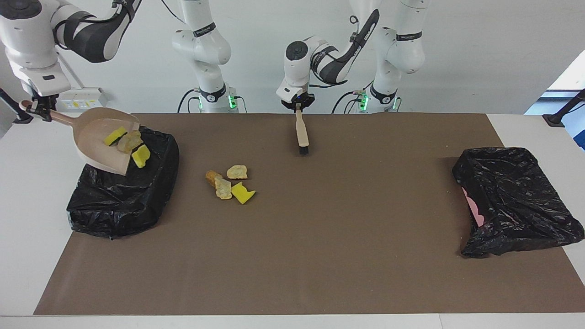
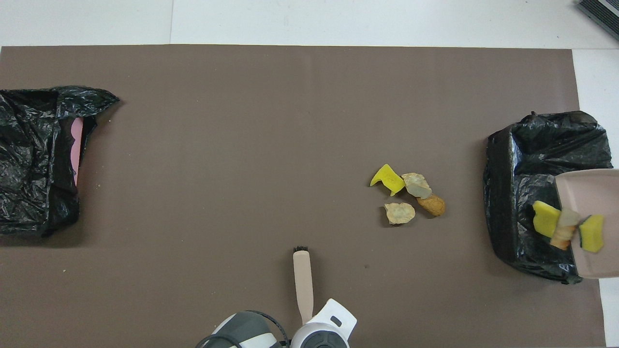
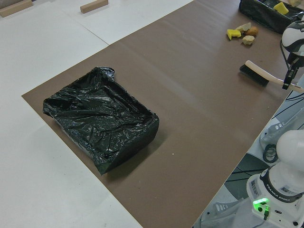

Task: Sweep and dump trash in bin
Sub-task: 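Carry the dustpan with the right gripper and tip it over the bag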

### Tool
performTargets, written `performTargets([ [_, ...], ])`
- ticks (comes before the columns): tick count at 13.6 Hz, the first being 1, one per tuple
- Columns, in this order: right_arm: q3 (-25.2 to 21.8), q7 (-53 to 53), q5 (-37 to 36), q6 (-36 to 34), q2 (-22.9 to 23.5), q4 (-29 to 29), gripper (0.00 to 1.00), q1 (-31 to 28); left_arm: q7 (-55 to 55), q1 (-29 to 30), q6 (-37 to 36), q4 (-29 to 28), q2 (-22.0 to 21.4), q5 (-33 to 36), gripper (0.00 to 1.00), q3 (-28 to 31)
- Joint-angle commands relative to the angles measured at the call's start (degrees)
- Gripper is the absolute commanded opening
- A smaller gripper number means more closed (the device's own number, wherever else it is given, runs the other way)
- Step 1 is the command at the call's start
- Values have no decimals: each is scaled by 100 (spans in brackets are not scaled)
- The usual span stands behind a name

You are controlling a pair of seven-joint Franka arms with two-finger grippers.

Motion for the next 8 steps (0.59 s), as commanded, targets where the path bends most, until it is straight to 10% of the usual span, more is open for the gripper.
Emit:
performTargets([
  [1,13,-105,-296,222,-95,-137,0,38,396,93,-373,86,-58,-109,17,-16],
  [8,5,115,-595,118,-85,161,0,-41,775,242,-576,77,-58,-707,29,-25],
])
